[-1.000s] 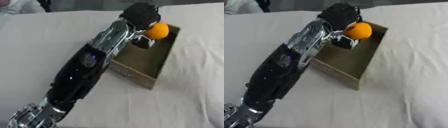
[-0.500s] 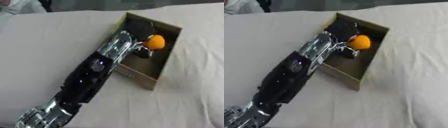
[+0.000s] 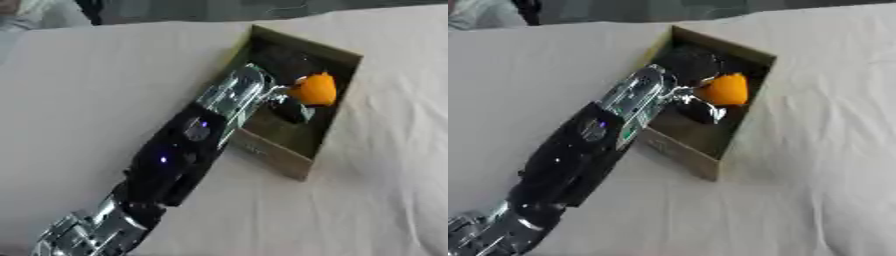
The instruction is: Pick up objects on the table and place them in the box.
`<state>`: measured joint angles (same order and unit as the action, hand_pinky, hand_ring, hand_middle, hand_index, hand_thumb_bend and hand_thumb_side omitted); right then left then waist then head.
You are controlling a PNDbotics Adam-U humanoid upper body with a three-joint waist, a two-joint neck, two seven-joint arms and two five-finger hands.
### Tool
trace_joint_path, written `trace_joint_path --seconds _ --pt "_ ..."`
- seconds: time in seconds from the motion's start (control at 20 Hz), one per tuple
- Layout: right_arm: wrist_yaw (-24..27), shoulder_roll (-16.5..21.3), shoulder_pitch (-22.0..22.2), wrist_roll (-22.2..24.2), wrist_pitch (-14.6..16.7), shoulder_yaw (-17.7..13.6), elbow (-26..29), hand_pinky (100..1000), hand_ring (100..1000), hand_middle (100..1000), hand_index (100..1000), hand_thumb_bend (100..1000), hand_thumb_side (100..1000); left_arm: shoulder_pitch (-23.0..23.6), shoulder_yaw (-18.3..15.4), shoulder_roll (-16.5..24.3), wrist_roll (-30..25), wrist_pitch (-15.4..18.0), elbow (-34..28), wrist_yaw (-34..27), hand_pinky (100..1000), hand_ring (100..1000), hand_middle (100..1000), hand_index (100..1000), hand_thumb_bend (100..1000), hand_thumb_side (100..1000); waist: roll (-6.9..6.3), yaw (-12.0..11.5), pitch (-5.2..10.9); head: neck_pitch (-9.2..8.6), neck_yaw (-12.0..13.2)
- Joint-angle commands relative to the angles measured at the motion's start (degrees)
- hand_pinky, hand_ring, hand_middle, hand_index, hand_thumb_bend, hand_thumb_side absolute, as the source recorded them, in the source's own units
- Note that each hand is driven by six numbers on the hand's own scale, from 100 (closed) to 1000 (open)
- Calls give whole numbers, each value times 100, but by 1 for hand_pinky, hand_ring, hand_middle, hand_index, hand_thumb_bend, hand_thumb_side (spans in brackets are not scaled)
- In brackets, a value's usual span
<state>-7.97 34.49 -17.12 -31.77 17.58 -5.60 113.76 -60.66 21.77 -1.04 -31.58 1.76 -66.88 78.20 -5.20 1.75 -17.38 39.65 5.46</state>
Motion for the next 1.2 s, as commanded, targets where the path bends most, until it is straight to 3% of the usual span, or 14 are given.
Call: trace_joint_path --seconds 0.05,0.25,0.6,0.8,0.95,1.05,1.2 --pt "21 90 -45 -5 -4 -47 83 774 848 806 895 100 618 -164 -74 50 -158 -23 -170 132 822 922 904 935 479 760 42 8 108 -43 21" --pt "23 96 -41 -12 -1 -50 83 774 848 805 894 100 618 -157 -99 76 -254 -94 -259 308 831 931 908 947 596 782 42 -3 110 -25 19" --pt "8 103 -22 -30 -2 -62 83 774 848 805 894 100 617 -98 -215 185 -73 -351 -599 345 817 917 887 938 581 861 47 -33 99 -19 -10" --pt "-8 108 0 -58 -2 -83 83 774 848 805 894 100 617 -26 -382 395 386 -705 -1178 135 756 849 809 894 394 911 51 -75 99 -23 -61" --pt "-24 125 23 -85 -1 -103 83 774 848 806 894 100 617 95 -542 593 983 -1056 -1796 -311 703 755 694 879 158 898 51 -118 109 11 -126" --pt "-38 143 41 -108 3 -118 83 774 848 806 894 100 617 230 -690 736 1501 -1368 -2245 -982 647 695 631 871 100 917 48 -151 114 51 -166" --pt "-58 152 62 -140 6 -138 83 773 848 806 894 100 617 456 -979 986 2473 -1956 -2889 -2269 592 631 577 860 100 918 58 -198 112 93 -214"
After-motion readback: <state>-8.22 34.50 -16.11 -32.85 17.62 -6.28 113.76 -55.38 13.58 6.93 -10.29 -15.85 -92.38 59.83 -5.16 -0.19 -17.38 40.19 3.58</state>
